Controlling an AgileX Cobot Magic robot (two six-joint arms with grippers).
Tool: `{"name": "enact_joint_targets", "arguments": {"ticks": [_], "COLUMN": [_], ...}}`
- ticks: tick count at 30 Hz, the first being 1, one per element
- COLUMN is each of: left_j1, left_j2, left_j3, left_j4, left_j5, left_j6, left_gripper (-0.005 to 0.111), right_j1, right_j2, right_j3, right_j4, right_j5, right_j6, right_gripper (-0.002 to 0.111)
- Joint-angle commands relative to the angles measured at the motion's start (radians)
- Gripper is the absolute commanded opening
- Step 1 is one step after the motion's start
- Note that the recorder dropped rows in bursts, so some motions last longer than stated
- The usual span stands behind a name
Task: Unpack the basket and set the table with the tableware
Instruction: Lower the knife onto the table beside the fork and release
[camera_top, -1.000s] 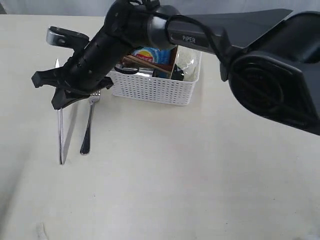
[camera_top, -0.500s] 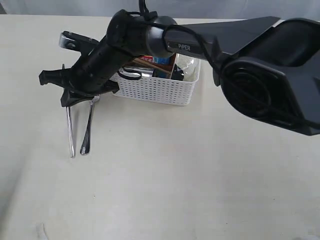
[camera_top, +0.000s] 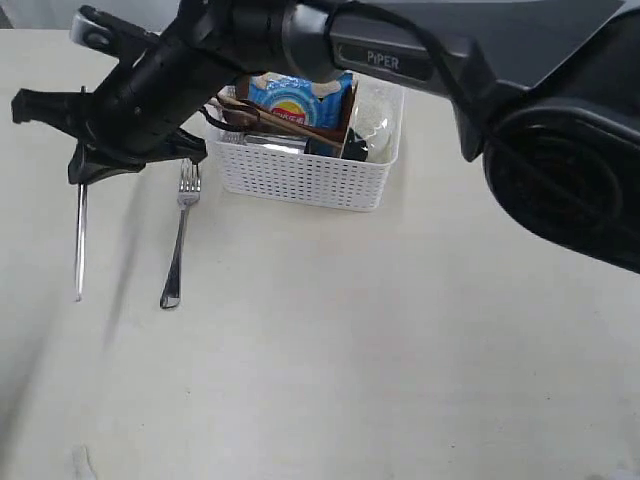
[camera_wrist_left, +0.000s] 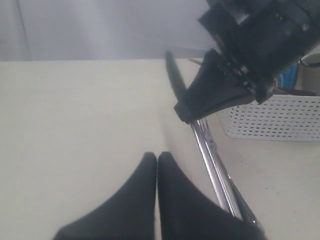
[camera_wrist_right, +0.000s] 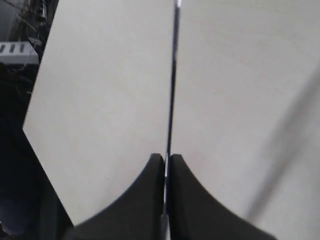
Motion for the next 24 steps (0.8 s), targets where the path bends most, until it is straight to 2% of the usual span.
{"name": "enact_joint_targets", "arguments": {"ticks": [1,5,8,15,24], "left_j1": [-0.008,-0.008,-0.008,-0.008,-0.008], "left_j2": [-0.003,-0.003,-0.003,-0.003,-0.003], "left_j3": [0.003,0.003,0.003,0.003,0.003], "left_j4": [0.001,0.001,0.001,0.001,0.001], "left_j5": [-0.002,-0.002,-0.002,-0.002,-0.002], "left_j6": [-0.003,-0.003,-0.003,-0.003,-0.003], "left_gripper": [0.0,0.0,0.0,0.0,0.0], "right_j1": [0.03,0.086,0.105,0.057,0.047], "right_j2": [-0.005,-0.003,0.005,0.024,0.077], "right_j3": [-0.001,-0.001,-0.001,-0.001,-0.001], "right_j4": [-0.073,-0.296,-0.417,-0.426,-0.421], "right_j5": [-0.078,-0.111,-0.105,-0.045,-0.058], "right_j6": [0.238,0.451,0.533,0.566,0.567], "right_gripper": [0.0,0.0,0.0,0.0,0.0]}}
